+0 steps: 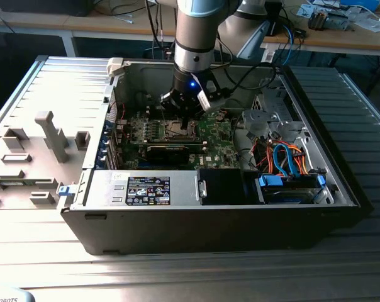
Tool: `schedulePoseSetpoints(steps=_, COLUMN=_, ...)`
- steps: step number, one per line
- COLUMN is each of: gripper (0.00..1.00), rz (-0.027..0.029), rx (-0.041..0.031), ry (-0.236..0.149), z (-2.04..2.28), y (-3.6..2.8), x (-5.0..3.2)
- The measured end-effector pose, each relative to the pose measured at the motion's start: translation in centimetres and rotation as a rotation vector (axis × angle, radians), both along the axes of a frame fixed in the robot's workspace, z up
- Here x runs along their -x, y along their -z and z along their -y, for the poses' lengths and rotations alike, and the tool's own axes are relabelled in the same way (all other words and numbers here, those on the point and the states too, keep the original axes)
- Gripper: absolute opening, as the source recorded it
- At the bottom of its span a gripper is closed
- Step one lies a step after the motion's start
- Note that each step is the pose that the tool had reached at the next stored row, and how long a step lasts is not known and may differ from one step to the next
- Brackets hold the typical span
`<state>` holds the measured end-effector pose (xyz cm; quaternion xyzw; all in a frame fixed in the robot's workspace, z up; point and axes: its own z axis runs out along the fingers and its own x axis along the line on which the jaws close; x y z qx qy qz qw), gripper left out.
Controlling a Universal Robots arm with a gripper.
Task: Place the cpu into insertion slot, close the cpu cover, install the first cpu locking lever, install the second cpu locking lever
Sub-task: 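Install the first cpu locking lever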
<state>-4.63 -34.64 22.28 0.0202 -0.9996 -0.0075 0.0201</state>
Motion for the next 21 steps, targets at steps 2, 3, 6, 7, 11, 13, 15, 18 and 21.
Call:
schedulePoseSetpoints(steps=2, gripper=0.11, rz=0.0, rx=-0.0005, ry=0.0, z=0.0, y=0.0, x=0.0)
schedulePoseSetpoints(steps=3, gripper=0.11, rz=0.0001, rx=-0.0006, ry=0.0, z=0.01, y=0.0, x=0.11)
schedulePoseSetpoints(steps=6, gripper=0.11, rz=0.0068, rx=-0.0006, ry=0.0, z=0.01, y=-0.53, x=0.68)
schedulePoseSetpoints(steps=7, gripper=0.11, rz=0.0099, rx=-0.0006, ry=0.0, z=0.01, y=-0.81, x=0.79)
schedulePoseSetpoints(steps=11, gripper=0.11, rz=0.0205, rx=-0.0006, ry=0.0, z=0.0, y=-0.96, x=1.95)
schedulePoseSetpoints(steps=13, gripper=0.11, rz=0.0233, rx=-0.0005, ry=0.0, z=0.0, y=-0.98, x=2.34)
schedulePoseSetpoints(steps=15, gripper=0.11, rz=0.0262, rx=0.001, ry=0.0, z=0.0, y=-1.14, x=2.49)
schedulePoseSetpoints(steps=18, gripper=0.11, rz=0.0307, rx=0.006, ry=0.0, z=-0.01, y=-1.37, x=2.77)
schedulePoseSetpoints(steps=21, gripper=0.11, rz=0.0347, rx=0.0073, ry=0.0, z=-0.02, y=-1.41, x=3.5)
